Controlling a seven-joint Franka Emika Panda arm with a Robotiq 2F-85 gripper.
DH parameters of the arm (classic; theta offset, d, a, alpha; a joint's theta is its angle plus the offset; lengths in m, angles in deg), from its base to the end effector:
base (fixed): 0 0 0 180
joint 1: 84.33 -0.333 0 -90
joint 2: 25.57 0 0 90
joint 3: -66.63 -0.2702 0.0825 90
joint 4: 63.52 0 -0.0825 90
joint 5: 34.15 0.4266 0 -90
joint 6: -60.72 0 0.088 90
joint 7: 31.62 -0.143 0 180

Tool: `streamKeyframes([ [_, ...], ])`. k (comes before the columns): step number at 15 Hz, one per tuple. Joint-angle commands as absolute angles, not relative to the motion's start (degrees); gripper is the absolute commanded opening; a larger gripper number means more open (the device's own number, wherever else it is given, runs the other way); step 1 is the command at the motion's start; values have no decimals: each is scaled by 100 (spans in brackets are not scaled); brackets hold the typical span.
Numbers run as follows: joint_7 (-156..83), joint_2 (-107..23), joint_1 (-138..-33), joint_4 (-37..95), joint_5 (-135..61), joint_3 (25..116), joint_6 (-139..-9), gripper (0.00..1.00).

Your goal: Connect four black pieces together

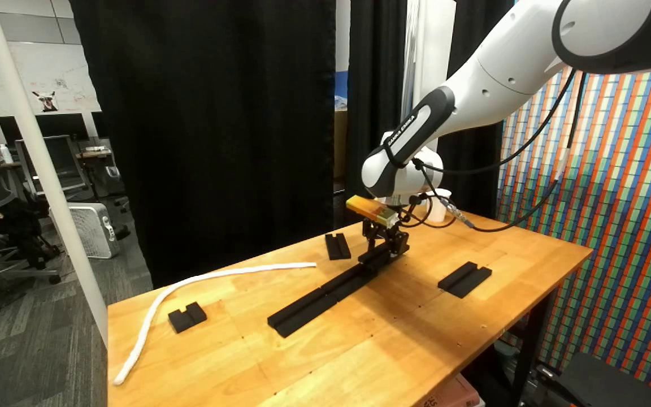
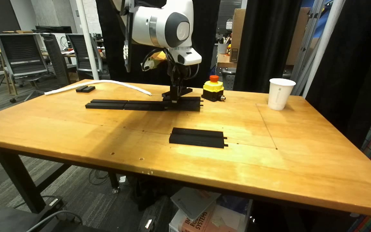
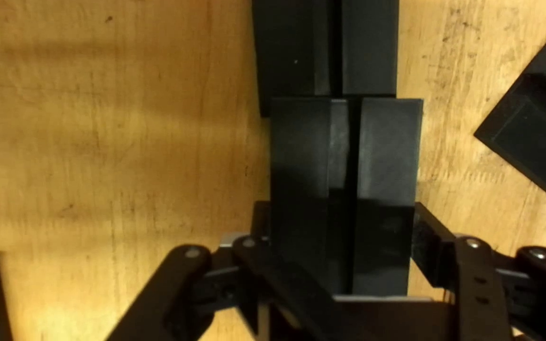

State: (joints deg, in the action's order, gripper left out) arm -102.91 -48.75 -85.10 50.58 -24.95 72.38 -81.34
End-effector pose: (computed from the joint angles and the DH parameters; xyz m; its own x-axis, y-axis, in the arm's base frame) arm 0.6300 -0.0538 0.1576 0.1285 -0.9909 -0.0393 -0.9871 -0.1240 -0.1011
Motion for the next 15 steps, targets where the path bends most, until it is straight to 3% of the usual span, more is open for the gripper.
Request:
streamKeyframes([
  [1, -10406, -4798, -8602, 5040, -2649, 7354, -8047, 45],
  [15, -10394, -4839, -8600, 4947, -2853, 7378, -7859, 45],
])
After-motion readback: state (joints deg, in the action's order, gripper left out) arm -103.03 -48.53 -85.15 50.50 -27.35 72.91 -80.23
